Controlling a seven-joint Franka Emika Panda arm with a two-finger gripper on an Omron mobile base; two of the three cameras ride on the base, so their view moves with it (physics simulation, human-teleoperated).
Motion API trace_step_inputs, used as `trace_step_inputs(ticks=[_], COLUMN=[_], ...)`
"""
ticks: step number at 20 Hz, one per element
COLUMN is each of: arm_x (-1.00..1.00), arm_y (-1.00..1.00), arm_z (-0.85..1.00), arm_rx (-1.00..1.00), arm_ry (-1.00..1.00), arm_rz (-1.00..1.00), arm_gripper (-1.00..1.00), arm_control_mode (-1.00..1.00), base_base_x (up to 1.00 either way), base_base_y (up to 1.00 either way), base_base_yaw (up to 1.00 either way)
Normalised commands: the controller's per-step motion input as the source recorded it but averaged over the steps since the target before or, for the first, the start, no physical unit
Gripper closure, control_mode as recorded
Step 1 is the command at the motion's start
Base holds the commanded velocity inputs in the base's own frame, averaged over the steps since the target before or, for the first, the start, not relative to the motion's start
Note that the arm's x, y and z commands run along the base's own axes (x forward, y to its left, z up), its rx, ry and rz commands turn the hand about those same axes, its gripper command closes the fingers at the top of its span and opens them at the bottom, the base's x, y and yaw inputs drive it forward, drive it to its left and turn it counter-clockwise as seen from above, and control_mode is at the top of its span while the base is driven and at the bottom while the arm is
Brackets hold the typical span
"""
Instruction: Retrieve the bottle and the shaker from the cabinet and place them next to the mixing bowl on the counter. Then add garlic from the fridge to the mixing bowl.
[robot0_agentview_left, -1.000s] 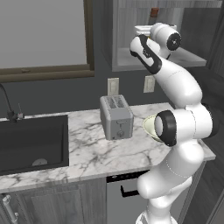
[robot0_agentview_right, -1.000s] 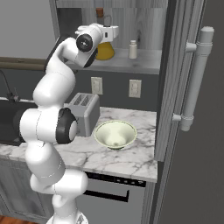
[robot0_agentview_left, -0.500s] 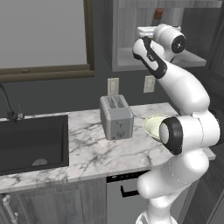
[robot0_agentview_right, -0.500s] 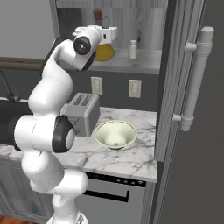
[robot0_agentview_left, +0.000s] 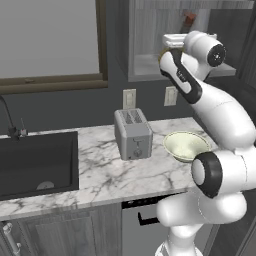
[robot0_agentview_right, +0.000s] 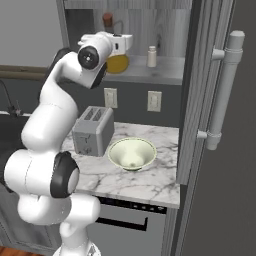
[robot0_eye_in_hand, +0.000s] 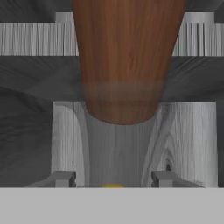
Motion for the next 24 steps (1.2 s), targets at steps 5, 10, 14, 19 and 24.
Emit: trace_step_inputs(ticks=[5, 10, 14, 19, 24], arm_x=[-0.94, -0.90, -0.64, -0.15, 0.00], arm_y=[0.24, 0.43, 0.51, 0.35, 0.24], arm_z=[-0.03, -0.16, -0.28, -0.34, -0.41], arm_rx=[0.00, 0.00, 0.00, 0.00, 0.00], arm_ry=[0.24, 0.31, 0.28, 0.07, 0.00], arm_rz=[0.00, 0.00, -0.03, -0.07, -0.13], arm_gripper=[1.00, 1.00, 1.00, 1.00, 1.00], arm_control_mode=[-1.00, -1.00, -1.00, -1.00, -1.00], base_base_x=[0.00, 0.00, 0.00, 0.00, 0.00], base_base_y=[0.00, 0.00, 0.00, 0.00, 0.00], base_base_yaw=[0.00, 0.00, 0.00, 0.00, 0.00])
